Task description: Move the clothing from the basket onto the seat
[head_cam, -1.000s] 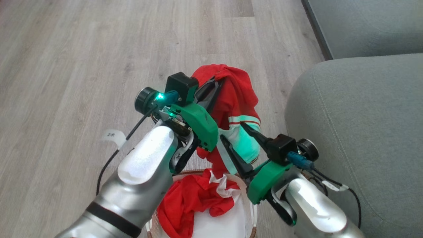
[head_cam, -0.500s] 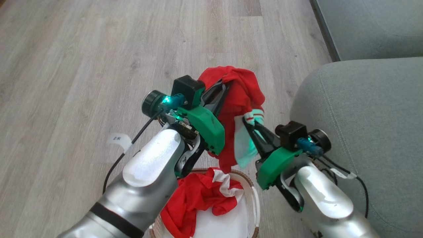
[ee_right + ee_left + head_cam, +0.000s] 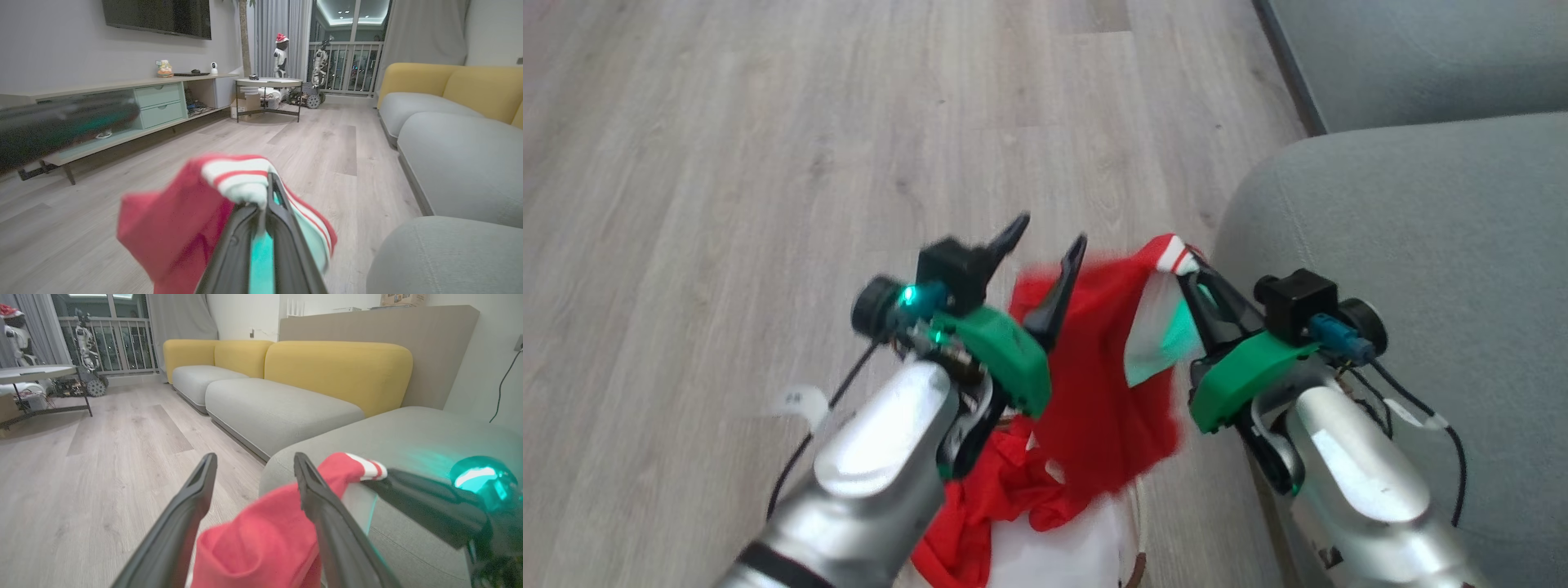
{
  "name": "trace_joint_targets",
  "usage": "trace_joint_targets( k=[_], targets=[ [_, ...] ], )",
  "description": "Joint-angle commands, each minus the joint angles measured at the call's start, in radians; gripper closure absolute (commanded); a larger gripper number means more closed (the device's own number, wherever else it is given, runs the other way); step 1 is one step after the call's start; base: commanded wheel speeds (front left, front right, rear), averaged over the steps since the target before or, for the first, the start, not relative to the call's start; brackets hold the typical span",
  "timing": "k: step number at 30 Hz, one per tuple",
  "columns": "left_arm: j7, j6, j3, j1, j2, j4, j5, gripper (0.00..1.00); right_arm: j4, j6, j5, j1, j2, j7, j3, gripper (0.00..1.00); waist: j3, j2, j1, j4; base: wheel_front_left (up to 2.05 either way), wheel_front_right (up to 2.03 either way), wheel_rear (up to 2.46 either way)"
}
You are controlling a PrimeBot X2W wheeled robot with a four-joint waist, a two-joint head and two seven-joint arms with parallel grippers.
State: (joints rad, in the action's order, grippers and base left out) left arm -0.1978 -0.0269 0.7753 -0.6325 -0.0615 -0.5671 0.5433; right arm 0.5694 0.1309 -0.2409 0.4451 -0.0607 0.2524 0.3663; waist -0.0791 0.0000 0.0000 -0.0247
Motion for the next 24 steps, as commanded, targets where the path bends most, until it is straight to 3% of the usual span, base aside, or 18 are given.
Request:
trace_joint_targets(
  k=[1, 9, 24],
  targets=[
    [-0.018, -0.004, -0.031, -0.019, -0.018, 0.017, 0.007, 0.0, -0.041, 0.0, 0.014, 0.051, 0.01, 0.009, -0.009, 1.0, 0.003, 0.0, 0.0, -0.017, 0.0, 0.0, 0.0],
    [-0.051, 0.0, -0.019, 0.057, -0.011, 0.004, 0.011, 0.0, -0.054, 0.0, 0.079, 0.056, 0.01, 0.009, -0.07, 1.0, 0.011, 0.0, 0.0, -0.104, 0.0, 0.0, 0.0],
    [-0.064, -0.005, -0.059, 0.156, -0.013, 0.108, -0.076, 0.0, -0.117, 0.0, 0.174, 0.134, 0.01, 0.009, -0.122, 1.0, 0.061, 0.0, 0.0, -0.371, 0.0, 0.0, 0.0]
  ],
)
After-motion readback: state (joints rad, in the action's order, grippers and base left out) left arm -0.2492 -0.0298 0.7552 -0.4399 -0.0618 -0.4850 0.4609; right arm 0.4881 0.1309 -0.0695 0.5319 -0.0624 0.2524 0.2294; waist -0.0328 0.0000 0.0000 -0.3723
